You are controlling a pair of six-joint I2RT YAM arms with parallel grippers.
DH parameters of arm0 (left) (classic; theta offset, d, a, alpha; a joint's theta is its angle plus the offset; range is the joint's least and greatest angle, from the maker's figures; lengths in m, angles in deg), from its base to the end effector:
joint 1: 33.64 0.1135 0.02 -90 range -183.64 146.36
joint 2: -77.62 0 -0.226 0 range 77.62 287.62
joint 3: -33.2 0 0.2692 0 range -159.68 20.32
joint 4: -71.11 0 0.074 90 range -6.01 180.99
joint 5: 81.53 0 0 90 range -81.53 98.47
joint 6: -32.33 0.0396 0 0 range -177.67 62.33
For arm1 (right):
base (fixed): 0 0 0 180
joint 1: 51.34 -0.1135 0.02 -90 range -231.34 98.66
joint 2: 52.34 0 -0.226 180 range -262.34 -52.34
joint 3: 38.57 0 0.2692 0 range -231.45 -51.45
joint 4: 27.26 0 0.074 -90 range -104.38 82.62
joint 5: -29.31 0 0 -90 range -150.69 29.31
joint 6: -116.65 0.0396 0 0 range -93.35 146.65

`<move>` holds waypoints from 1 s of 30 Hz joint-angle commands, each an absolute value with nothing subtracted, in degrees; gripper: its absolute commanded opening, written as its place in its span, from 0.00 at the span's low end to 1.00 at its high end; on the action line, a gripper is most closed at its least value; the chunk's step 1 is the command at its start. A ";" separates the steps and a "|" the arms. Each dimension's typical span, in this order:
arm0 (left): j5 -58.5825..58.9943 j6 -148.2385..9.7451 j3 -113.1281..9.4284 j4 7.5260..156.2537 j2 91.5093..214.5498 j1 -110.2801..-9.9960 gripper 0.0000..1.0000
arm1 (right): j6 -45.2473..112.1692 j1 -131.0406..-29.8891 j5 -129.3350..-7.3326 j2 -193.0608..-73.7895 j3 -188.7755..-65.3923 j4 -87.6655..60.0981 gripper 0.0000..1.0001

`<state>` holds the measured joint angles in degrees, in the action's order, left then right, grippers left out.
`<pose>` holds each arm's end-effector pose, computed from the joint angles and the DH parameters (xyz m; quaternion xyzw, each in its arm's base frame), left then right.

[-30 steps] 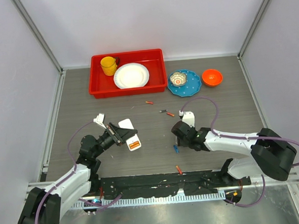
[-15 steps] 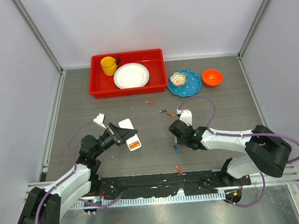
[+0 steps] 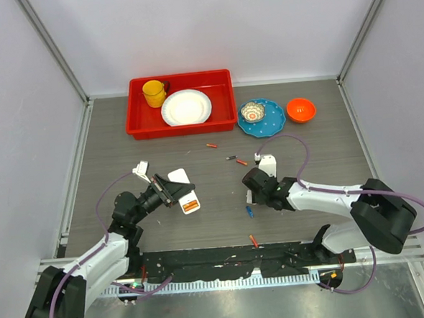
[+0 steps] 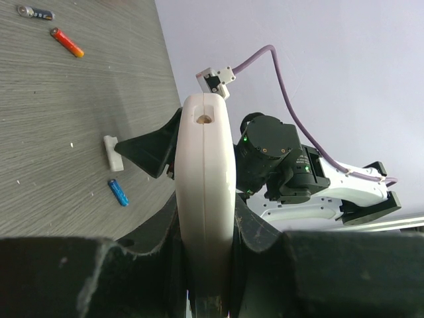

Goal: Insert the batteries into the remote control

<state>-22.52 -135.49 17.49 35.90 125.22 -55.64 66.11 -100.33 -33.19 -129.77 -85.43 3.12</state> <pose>0.1815 -0.0953 0.1444 -0.1379 0.6754 -0.6543 0.3111 0.1815 0.1809 0.1018 -0.0187 0.9420 0.0050 0.3351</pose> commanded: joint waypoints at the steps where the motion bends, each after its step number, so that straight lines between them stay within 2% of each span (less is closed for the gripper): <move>1: -22.03 -135.63 18.74 33.81 124.21 -55.43 0.00 | 66.20 -100.21 -31.60 -126.62 -87.75 6.36 0.48; 8: -22.03 -135.71 18.74 34.16 123.77 -55.35 0.00 | 65.85 -100.29 -30.90 -124.94 -89.07 7.24 0.49; 13: -22.03 -135.54 18.74 34.42 123.77 -55.35 0.00 | 65.23 -101.35 -35.62 -120.55 -86.96 0.57 0.51; 23: -22.29 -135.54 18.47 34.51 123.94 -55.43 0.00 | 65.23 -102.23 -40.56 -126.08 -88.36 0.03 0.58; 30: -22.21 -135.45 18.47 34.60 123.94 -55.43 0.00 | 65.14 -102.14 -41.27 -127.22 -87.48 -1.63 0.58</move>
<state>-22.41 -135.49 17.49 36.29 124.60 -55.64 65.74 -101.90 -40.77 -126.73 -86.91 1.35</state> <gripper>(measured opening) 0.257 0.581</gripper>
